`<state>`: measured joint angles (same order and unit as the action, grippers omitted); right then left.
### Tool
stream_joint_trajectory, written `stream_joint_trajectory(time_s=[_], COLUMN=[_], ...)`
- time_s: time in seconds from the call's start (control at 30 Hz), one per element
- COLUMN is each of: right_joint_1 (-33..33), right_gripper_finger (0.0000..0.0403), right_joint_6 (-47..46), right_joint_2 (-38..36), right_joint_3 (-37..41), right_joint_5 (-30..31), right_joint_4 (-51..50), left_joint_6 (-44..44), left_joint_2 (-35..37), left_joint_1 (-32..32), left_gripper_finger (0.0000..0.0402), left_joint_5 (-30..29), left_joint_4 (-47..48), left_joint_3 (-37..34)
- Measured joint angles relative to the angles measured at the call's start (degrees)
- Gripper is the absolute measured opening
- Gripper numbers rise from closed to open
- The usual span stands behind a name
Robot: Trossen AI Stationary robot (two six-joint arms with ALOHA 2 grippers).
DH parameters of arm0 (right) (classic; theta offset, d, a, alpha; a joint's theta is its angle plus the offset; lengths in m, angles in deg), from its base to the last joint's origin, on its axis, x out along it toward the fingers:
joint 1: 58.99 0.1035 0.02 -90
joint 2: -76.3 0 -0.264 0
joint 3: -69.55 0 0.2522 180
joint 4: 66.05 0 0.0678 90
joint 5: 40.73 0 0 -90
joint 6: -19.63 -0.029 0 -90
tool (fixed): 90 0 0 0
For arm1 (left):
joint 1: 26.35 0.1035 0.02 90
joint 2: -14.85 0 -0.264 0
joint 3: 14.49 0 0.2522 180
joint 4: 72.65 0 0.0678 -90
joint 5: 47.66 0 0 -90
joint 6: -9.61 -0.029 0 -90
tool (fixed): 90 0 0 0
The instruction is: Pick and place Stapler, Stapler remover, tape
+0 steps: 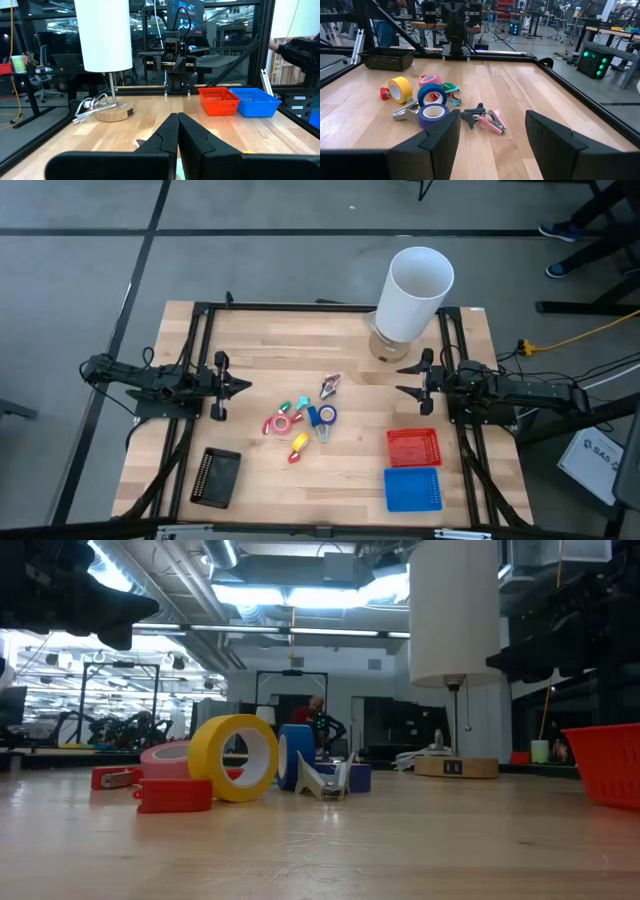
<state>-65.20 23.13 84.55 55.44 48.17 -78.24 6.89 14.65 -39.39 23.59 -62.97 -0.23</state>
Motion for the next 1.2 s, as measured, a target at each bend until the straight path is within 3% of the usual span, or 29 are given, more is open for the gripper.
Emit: stream_joint_trajectory(time_s=[0.93,1.2], right_joint_1=[0.0,0.0], right_gripper_finger=[0.0225,0.0225], right_joint_6=[0.0,0.0], right_joint_2=[0.5,7.1], right_joint_3=[-0.1,-9.4], right_joint_5=[0.0,0.0], right_joint_4=[-0.4,-11.2], left_joint_6=[0.0,0.0], left_joint_2=[0.0,0.0], left_joint_1=[0.0,0.0], left_gripper_finger=[0.0004,0.0004], left_joint_5=[0.0,0.0], left_joint_4=[0.0,0.0], left_joint_3=[0.0,0.0])
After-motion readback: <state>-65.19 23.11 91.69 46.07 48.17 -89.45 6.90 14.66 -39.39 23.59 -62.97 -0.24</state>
